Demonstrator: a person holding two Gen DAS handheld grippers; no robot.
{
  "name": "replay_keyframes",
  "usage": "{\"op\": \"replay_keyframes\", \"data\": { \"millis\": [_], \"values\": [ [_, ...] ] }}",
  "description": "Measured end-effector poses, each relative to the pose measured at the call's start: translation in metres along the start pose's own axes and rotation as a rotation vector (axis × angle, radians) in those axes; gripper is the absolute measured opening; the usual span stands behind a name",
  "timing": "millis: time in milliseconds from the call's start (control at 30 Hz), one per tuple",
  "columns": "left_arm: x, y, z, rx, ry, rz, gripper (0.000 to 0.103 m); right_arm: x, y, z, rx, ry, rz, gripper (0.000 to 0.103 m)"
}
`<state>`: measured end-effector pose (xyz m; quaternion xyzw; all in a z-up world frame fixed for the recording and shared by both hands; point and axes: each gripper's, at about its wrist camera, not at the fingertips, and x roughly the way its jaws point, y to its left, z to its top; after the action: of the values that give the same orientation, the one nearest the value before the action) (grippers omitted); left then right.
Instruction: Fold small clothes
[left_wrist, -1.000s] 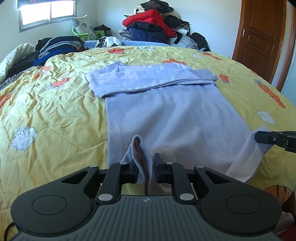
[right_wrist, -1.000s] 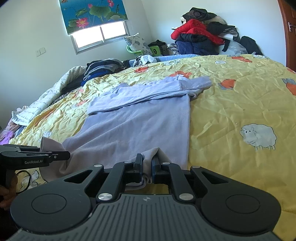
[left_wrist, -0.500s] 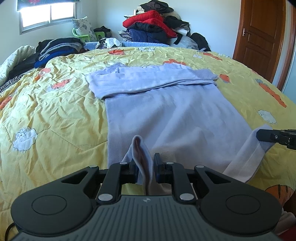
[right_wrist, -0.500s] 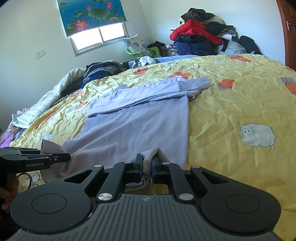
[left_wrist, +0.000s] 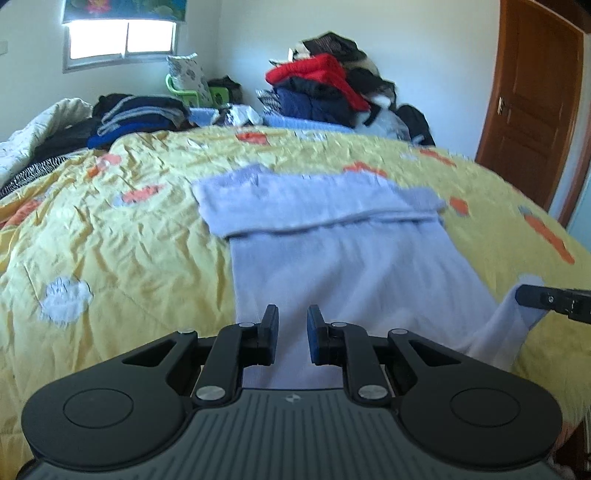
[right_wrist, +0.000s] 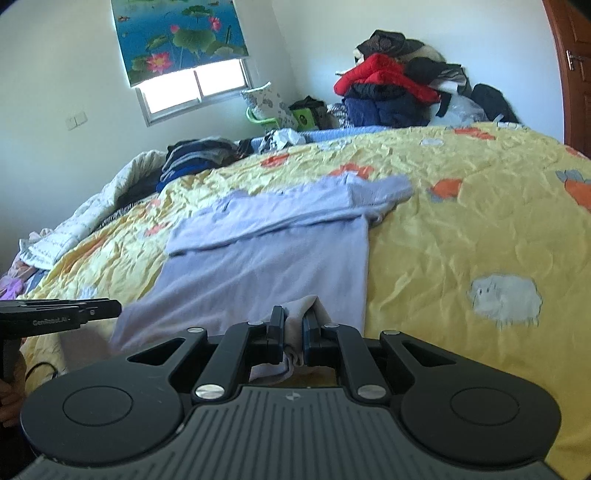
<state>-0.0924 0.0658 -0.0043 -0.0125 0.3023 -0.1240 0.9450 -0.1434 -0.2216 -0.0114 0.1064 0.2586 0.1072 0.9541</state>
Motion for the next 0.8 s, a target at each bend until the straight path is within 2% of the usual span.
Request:
{"op": "replay_keyframes", "data": {
  "millis": [133, 267, 333, 400, 433, 500, 600, 667, 767, 800],
  "values": [
    [0.003, 0.007, 0.009, -0.032, -0.01, -0.006, 0.016, 0.004, -0.003, 0.011, 0.003, -0.021, -0.007, 0.013],
    [0.0, 0.022, 0.008, -0.058, 0.068, -0.106, 0.018, 0.006, -0.004, 0.009, 0.007, -0.019, -0.004, 0.013],
    [-0.004, 0.03, 0.002, -0.067, 0.119, -0.148, 0.03, 0.006, -0.006, 0.005, 0.011, -0.003, -0.004, 0.013],
    [-0.009, 0.037, -0.009, -0.095, 0.165, -0.166, 0.078, 0.003, -0.01, -0.001, 0.024, 0.012, -0.007, 0.013],
    [-0.013, 0.039, -0.015, -0.108, 0.173, -0.176, 0.085, 0.001, -0.012, -0.004, 0.03, 0.021, -0.01, 0.013],
    [-0.02, 0.043, -0.027, -0.123, 0.201, -0.222, 0.086, -0.005, -0.016, -0.011, 0.041, 0.033, -0.015, 0.013],
    [-0.022, 0.044, -0.044, -0.155, 0.299, -0.282, 0.086, -0.012, -0.02, -0.018, 0.06, 0.051, -0.019, 0.013],
    [-0.02, 0.043, -0.052, -0.17, 0.338, -0.331, 0.087, -0.014, -0.022, -0.022, 0.064, 0.064, -0.018, 0.013],
    [-0.02, 0.039, -0.058, -0.182, 0.316, -0.358, 0.098, -0.018, -0.022, -0.025, 0.072, 0.073, -0.012, 0.013],
    [-0.02, 0.037, -0.058, -0.178, 0.32, -0.354, 0.099, -0.02, -0.022, -0.024, 0.086, 0.069, 0.005, 0.013]
  ]
}}
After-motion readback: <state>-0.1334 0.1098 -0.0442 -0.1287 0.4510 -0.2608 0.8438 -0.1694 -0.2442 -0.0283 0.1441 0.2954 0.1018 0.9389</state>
